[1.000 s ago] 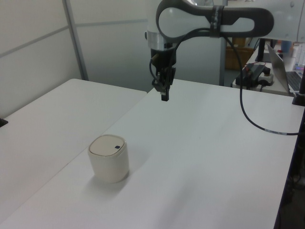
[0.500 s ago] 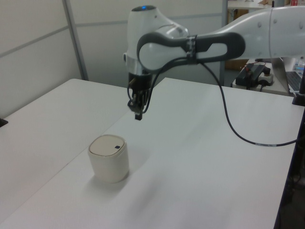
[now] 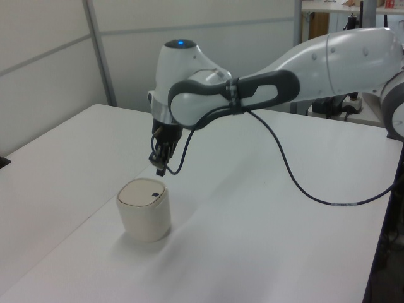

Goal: Open the trash can
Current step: 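Move the gripper over the trash can and lower it to the lid tab, then hook the lid tab with the gripper fingers and lift the lid upward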

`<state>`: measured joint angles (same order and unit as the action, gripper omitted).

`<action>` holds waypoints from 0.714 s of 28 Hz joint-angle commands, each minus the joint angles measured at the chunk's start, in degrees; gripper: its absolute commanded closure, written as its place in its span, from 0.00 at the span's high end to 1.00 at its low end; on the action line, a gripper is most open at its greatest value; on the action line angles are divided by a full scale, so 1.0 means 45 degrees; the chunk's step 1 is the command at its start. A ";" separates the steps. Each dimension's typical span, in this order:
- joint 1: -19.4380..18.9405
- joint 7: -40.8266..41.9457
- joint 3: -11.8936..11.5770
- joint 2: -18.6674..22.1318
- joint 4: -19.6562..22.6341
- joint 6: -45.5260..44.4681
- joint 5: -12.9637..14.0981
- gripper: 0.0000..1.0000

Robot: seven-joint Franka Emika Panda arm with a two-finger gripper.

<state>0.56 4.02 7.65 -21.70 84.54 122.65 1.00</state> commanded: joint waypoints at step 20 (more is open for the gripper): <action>-0.0456 -0.0327 0.0213 -0.1369 -0.0057 0.1689 -0.0008 0.00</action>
<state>-1.20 3.23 8.92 -26.93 84.48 127.91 1.00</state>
